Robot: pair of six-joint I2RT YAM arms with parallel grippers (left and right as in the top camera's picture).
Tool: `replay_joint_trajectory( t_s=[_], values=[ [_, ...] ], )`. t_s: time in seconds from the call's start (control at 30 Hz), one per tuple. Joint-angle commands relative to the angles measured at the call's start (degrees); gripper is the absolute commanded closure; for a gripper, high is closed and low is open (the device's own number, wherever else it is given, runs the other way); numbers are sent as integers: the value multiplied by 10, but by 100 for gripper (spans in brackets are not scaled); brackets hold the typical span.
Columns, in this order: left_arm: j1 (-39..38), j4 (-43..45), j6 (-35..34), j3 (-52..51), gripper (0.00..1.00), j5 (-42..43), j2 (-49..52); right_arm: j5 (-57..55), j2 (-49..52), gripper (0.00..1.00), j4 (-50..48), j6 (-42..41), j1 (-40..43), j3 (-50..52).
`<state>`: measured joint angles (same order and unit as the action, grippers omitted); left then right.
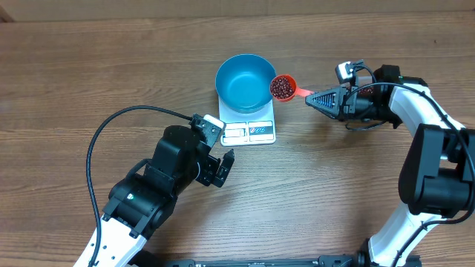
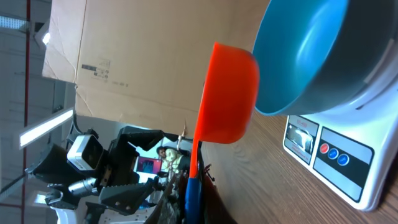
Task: Scoop item into bowl and weigh 150g on scale
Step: 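Carry the filled scoop leftward over the blue bowl on the scale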
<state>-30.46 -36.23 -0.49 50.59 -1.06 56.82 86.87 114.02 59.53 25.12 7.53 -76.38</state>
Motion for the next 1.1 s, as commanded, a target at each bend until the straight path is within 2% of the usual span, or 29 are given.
replay_joint_trajectory(
  t_s=[0.0,0.7,1.07],
  values=[
    [-3,0,-10,-3,1,7,1,30,5,96,-19,-21,-9,3],
    [-3,0,-10,-3,0,7,1,25,5,96,-194,-187,-12,3],
    [-3,0,-10,-3,0,7,1,-6,5,96,-337,-344,-30,3]
  ],
)
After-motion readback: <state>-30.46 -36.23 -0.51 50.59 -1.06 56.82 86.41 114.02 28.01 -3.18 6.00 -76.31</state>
